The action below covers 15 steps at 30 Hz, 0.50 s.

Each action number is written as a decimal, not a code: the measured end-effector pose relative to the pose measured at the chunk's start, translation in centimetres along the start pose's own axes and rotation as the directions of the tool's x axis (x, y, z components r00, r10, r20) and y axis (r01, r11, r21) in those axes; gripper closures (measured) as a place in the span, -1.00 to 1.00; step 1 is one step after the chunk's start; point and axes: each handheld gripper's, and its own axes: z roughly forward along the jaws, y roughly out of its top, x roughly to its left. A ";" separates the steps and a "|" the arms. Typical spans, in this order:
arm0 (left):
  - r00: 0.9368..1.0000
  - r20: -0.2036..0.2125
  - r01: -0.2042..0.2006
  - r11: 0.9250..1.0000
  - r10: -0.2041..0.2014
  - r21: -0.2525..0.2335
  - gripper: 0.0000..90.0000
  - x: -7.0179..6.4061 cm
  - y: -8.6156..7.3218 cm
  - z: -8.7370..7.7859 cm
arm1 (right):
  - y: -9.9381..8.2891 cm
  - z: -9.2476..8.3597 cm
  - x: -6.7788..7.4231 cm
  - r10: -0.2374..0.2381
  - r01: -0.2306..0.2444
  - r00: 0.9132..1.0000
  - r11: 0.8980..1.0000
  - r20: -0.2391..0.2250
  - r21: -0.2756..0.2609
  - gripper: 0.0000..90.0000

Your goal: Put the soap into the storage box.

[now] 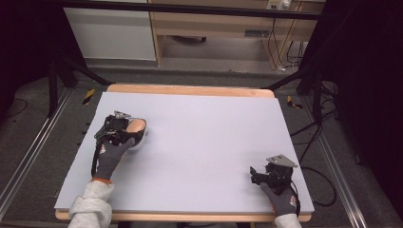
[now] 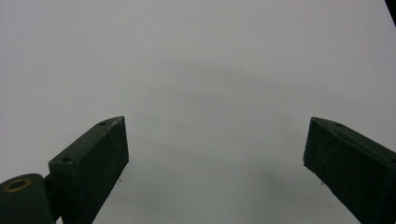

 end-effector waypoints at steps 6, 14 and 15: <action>1.000 0.005 0.008 1.000 -0.008 -0.002 -0.30 0.1 -0.2 0.1 | 0.0 0.0 0.0 0.000 0.000 1.000 1.000 0.000 0.001 -0.85; 1.000 -0.006 0.004 1.000 -0.004 0.006 -0.33 -0.4 -0.2 0.2 | 0.0 0.0 0.0 0.002 -0.002 1.000 1.000 -0.001 0.001 -0.85; 1.000 -0.005 0.003 1.000 -0.003 0.007 -0.34 -0.4 -0.2 0.2 | 0.0 0.0 0.0 0.002 -0.002 1.000 1.000 -0.001 0.000 -0.85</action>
